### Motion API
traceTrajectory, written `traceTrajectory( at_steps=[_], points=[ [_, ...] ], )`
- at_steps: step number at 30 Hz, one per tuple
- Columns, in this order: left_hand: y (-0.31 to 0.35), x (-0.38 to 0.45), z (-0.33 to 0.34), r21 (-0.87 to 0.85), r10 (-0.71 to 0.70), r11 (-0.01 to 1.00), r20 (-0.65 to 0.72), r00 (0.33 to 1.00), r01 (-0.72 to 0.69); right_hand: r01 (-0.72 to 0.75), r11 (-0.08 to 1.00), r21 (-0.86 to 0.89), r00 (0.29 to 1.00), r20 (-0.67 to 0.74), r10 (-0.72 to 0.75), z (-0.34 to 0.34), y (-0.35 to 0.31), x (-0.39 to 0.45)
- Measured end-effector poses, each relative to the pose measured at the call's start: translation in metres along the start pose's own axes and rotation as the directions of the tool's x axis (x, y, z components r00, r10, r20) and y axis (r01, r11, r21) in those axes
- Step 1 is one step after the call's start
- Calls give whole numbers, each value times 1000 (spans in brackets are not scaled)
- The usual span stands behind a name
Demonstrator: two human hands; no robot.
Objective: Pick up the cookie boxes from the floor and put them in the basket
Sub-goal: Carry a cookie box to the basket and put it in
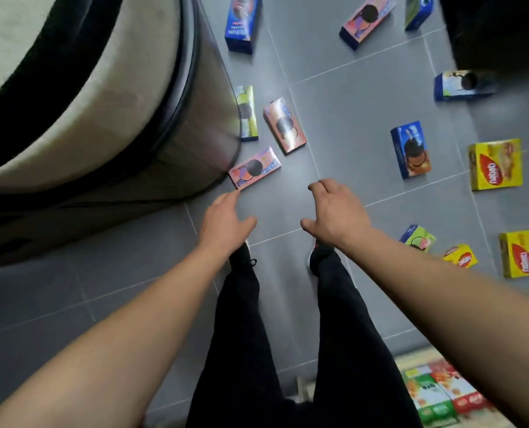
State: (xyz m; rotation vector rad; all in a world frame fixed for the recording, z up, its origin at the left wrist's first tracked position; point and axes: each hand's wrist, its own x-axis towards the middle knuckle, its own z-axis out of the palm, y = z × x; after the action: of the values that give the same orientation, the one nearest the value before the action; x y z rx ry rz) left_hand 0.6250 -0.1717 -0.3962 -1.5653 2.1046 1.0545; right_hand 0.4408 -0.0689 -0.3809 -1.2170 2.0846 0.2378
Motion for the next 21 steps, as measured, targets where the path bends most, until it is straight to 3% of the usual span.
traceTrajectory(
  at_steps=[9, 21],
  points=[
    [6, 85, 97, -156, -253, 957, -32, 967, 245, 98, 995, 25, 989, 106, -101, 63, 49, 118],
    [-119, 261, 248, -297, -426, 862, 14, 905, 411, -27, 973, 229, 989, 149, -8, 248, 52, 320]
  ],
)
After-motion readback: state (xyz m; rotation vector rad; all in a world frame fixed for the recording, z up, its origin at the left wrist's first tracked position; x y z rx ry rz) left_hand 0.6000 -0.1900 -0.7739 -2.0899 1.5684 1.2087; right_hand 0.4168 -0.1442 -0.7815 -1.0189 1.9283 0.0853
